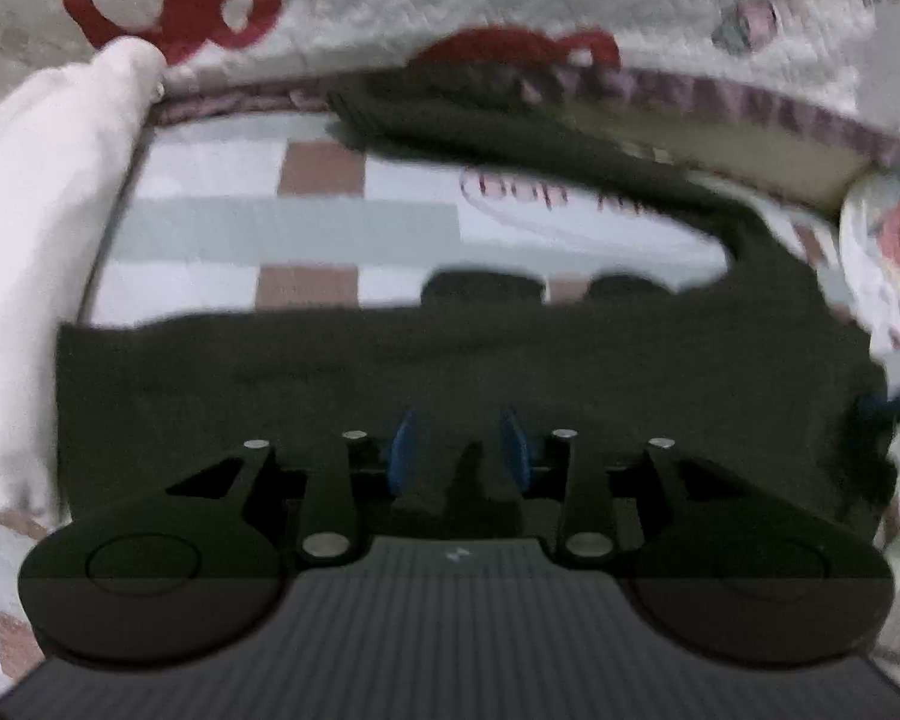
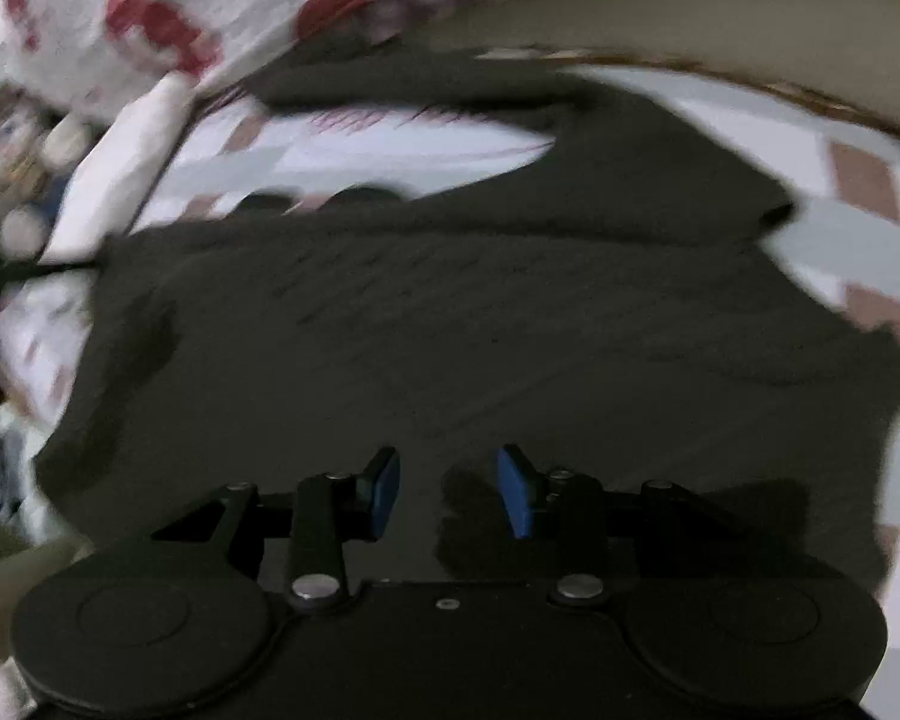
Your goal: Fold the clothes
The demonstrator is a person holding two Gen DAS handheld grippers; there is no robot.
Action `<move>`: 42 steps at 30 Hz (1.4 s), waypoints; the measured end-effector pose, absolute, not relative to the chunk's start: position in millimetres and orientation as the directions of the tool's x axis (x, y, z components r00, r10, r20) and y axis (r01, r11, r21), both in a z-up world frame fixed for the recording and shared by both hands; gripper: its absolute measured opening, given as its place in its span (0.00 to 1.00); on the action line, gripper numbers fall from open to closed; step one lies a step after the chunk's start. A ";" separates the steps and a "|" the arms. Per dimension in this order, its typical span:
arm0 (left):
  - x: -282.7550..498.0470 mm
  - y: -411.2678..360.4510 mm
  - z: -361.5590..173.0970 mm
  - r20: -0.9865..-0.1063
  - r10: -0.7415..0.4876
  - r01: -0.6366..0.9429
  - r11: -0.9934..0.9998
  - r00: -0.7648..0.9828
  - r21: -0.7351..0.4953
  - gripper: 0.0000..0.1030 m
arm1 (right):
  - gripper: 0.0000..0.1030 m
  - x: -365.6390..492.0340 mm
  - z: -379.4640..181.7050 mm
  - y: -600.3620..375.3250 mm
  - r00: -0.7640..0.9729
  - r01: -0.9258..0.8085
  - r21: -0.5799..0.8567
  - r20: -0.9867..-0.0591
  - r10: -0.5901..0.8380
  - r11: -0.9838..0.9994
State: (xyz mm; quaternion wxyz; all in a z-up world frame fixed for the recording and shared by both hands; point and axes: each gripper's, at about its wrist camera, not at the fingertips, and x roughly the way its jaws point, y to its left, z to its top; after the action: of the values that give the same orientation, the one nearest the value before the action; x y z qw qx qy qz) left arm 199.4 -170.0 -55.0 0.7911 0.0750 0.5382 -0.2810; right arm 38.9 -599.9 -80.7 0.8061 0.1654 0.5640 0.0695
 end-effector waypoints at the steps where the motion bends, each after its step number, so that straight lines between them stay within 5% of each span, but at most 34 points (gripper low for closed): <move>1: 199.9 -165.5 -58.3 -0.890 -0.376 0.514 0.833 0.256 -0.204 0.36 | 0.40 39.6 -85.4 -610.1 0.349 0.096 0.346 -0.890 0.293 0.933; 13: 213.3 -139.1 -100.1 -0.885 -0.406 0.410 0.865 0.228 -0.291 0.40 | 0.40 -0.6 -110.3 -642.0 0.171 -0.037 0.393 -0.903 0.393 0.919; 15: 218.4 -134.5 -104.5 -0.872 -0.446 0.357 0.863 0.204 -0.358 0.40 | 0.50 -8.7 -114.1 -640.1 0.183 -0.091 0.348 -0.915 0.359 0.933; 18: 219.8 -130.0 -109.2 -0.828 -0.534 0.277 0.833 0.172 -0.480 0.37 | 0.52 -11.1 -120.4 -633.5 0.181 -0.131 0.303 -0.929 0.323 0.944; 20: 213.0 -142.6 -108.1 -0.852 -0.494 0.355 0.838 0.171 -0.415 0.18 | 0.47 -9.4 -117.6 -623.1 0.174 -0.167 0.265 -0.940 0.293 0.950; 21: 208.9 -150.7 -107.2 -0.871 -0.459 0.410 0.838 0.172 -0.361 0.00 | 0.16 -8.0 -114.5 -617.1 0.162 -0.186 0.223 -0.953 0.254 0.957; 22: 205.0 -156.4 -105.1 -0.884 -0.430 0.450 0.836 0.185 -0.312 0.00 | 0.09 -6.7 -111.4 -611.0 0.151 -0.205 0.182 -0.965 0.215 0.962; 28: 191.0 -169.2 -80.2 -0.888 -0.286 0.582 0.813 0.361 -0.026 0.00 | 0.06 -6.2 -83.4 -625.5 0.192 -0.116 0.121 -0.971 0.142 0.986; 32: 196.9 -162.1 -90.2 -0.906 -0.225 0.552 0.833 0.359 0.012 0.00 | 0.06 -7.3 -96.0 -620.5 0.093 -0.134 0.107 -0.988 0.120 0.985; 36: 202.2 -155.4 -79.6 -0.894 -0.258 0.542 0.840 0.367 -0.020 0.03 | 0.10 5.7 -86.2 -614.8 0.118 -0.144 0.044 -0.991 0.061 0.989; 38: 201.5 -158.9 -63.3 -0.869 -0.282 0.558 0.830 0.406 -0.008 0.06 | 0.26 16.3 -58.1 -627.5 0.233 -0.036 -0.027 -0.972 -0.017 0.999; 42: 205.0 -173.1 -31.3 -0.819 -0.367 0.613 0.790 0.440 -0.024 0.31 | 0.41 36.6 7.9 -638.7 0.512 0.115 0.000 -0.857 -0.059 0.993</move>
State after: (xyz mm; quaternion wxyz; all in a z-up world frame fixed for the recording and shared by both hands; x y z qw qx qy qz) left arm 205.0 -173.1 -31.3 0.8371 0.1396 0.4407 -0.2926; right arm 36.6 -638.7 7.9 0.8689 0.0286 0.4916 -0.0502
